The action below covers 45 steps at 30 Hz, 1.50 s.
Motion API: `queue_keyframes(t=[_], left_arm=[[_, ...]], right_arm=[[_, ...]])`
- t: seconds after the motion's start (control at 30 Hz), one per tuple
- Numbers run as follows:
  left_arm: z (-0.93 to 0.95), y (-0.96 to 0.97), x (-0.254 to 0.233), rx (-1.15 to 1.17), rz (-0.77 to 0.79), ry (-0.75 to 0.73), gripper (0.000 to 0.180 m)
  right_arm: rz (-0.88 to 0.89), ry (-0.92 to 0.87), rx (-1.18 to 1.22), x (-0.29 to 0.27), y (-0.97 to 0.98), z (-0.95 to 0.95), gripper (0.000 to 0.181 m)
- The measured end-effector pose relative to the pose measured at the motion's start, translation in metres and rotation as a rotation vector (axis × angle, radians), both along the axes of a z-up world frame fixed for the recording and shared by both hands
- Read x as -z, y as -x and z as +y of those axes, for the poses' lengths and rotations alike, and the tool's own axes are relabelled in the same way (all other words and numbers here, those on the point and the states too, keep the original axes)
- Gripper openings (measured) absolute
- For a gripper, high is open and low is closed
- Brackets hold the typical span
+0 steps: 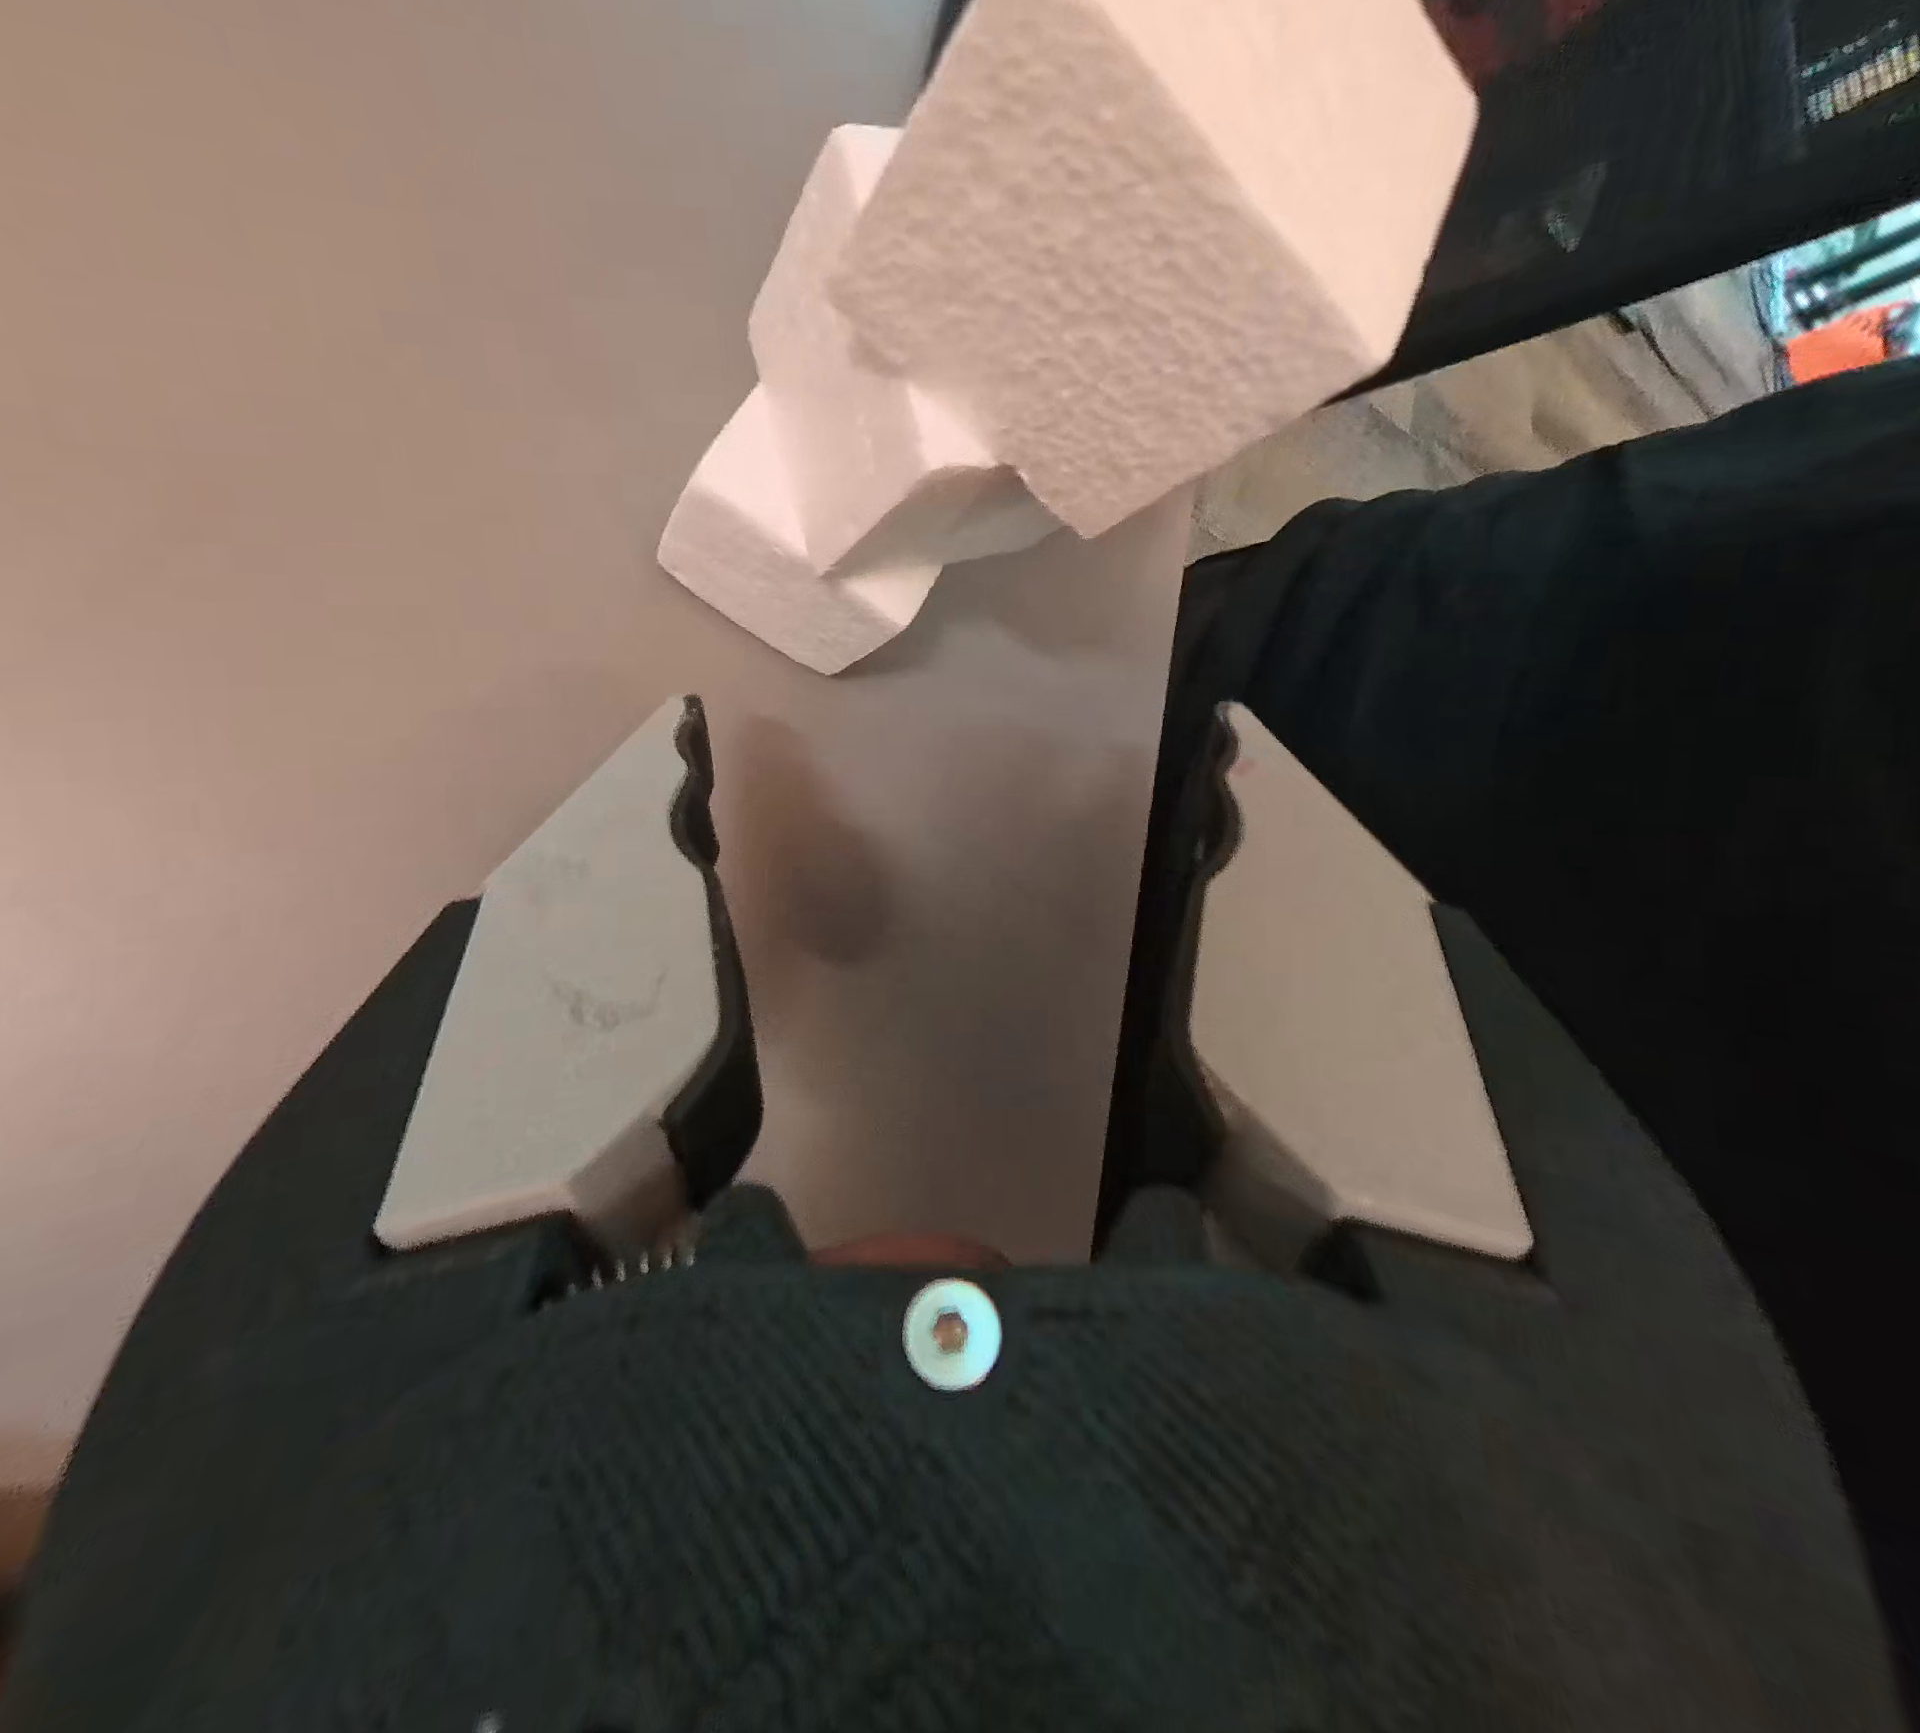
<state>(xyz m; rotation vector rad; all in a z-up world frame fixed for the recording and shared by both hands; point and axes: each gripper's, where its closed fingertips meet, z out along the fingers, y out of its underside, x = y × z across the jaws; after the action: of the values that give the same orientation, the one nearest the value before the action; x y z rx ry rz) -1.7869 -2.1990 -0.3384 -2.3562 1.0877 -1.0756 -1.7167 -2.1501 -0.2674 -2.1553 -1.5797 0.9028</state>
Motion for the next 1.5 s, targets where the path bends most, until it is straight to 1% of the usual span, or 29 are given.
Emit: queue_keyframes(t=[0.07,0.1,0.13,0.2,0.3,0.4,0.43,0.47,0.53,0.57,0.63,0.67,0.7,0.77,0.8,0.9,1.0,1.03,1.07,1.13,1.17,1.2,1.27,1.3,1.4,1.5], left_arm=[[0.003,0.005,0.003,-0.036,0.019,0.003,0.092],[0.004,0.008,0.005,-0.052,0.036,0.002,0.092],[0.004,0.011,0.008,-0.063,0.055,-0.001,0.091],[0.001,0.016,0.013,-0.078,0.089,-0.007,0.089],[-0.009,0.02,0.019,-0.099,0.12,0.008,0.089],[-0.02,0.025,0.023,-0.132,0.148,0.017,0.087],[-0.024,0.026,0.023,-0.147,0.15,0.026,0.086],[-0.028,0.027,0.024,-0.163,0.15,0.036,0.086],[-0.035,0.031,0.027,-0.2,0.157,0.052,0.085],[-0.038,0.033,0.027,-0.219,0.156,0.058,0.085],[-0.041,0.037,0.027,-0.256,0.152,0.064,0.084],[-0.041,0.04,0.027,-0.274,0.154,0.062,0.084],[-0.04,0.043,0.027,-0.288,0.159,0.059,0.084],[-0.034,0.049,0.026,-0.314,0.182,0.038,0.082],[-0.031,0.049,0.024,-0.314,0.181,0.024,0.08],[-0.022,0.048,0.022,-0.276,0.17,-0.011,0.078],[-0.024,0.047,0.024,-0.203,0.172,-0.004,0.077],[-0.025,0.047,0.023,-0.18,0.17,-0.018,0.077],[-0.026,0.049,0.023,-0.16,0.174,-0.035,0.076],[-0.029,0.055,0.024,-0.132,0.199,-0.06,0.075],[-0.031,0.058,0.025,-0.124,0.205,-0.066,0.075],[-0.034,0.06,0.025,-0.122,0.204,-0.068,0.075],[-0.039,0.063,0.024,-0.131,0.187,-0.065,0.075],[-0.042,0.064,0.024,-0.136,0.181,-0.062,0.075],[-0.05,0.067,0.028,-0.137,0.188,-0.046,0.075],[-0.053,0.071,0.032,-0.142,0.206,-0.033,0.075]], right_arm=[[0.033,0.026,0.072,-0.003,-0.003,0.021,0.074],[0.035,0.008,0.11,-0.005,-0.004,0.039,0.075],[0.015,-0.032,0.145,-0.004,-0.004,0.06,0.075],[-0.067,-0.124,0.146,0.003,-0.001,0.1,0.082],[-0.206,-0.283,0.037,0.021,0.019,0.154,0.079],[-0.408,-0.454,-0.103,0.043,0.035,0.203,0.079],[-0.44,-0.481,-0.155,0.05,0.042,0.213,0.076],[-0.47,-0.483,-0.201,0.057,0.048,0.221,0.07],[-0.554,-0.473,-0.266,0.076,0.051,0.233,0.076],[-0.578,-0.463,-0.294,0.084,0.053,0.236,0.076],[-0.605,-0.459,-0.318,0.095,0.055,0.24,0.068],[-0.61,-0.484,-0.311,0.094,0.056,0.243,0.065],[-0.606,-0.49,-0.301,0.09,0.057,0.243,0.048],[-0.547,-0.444,-0.273,0.073,0.062,0.23,0.018],[-0.513,-0.44,-0.256,0.06,0.064,0.223,0.016],[-0.466,-0.468,-0.22,0.025,0.058,0.205,0.015],[-0.497,-0.486,-0.184,0.012,0.043,0.191,0.018],[-0.493,-0.463,-0.171,0.011,0.039,0.184,0.014],[-0.481,-0.43,-0.16,0.012,0.037,0.175,0.0],[-0.464,-0.377,-0.127,0.015,0.033,0.159,0.0],[-0.454,-0.35,-0.108,0.018,0.031,0.151,0.004],[-0.453,-0.33,-0.085,0.023,0.028,0.144,0.014],[-0.501,-0.301,-0.05,0.038,0.017,0.139,0.055],[-0.516,-0.291,-0.055,0.045,0.014,0.137,0.069],[-0.514,-0.293,-0.102,0.056,0.017,0.137,0.069],[-0.477,-0.228,-0.125,0.064,0.033,0.14,0.073]])
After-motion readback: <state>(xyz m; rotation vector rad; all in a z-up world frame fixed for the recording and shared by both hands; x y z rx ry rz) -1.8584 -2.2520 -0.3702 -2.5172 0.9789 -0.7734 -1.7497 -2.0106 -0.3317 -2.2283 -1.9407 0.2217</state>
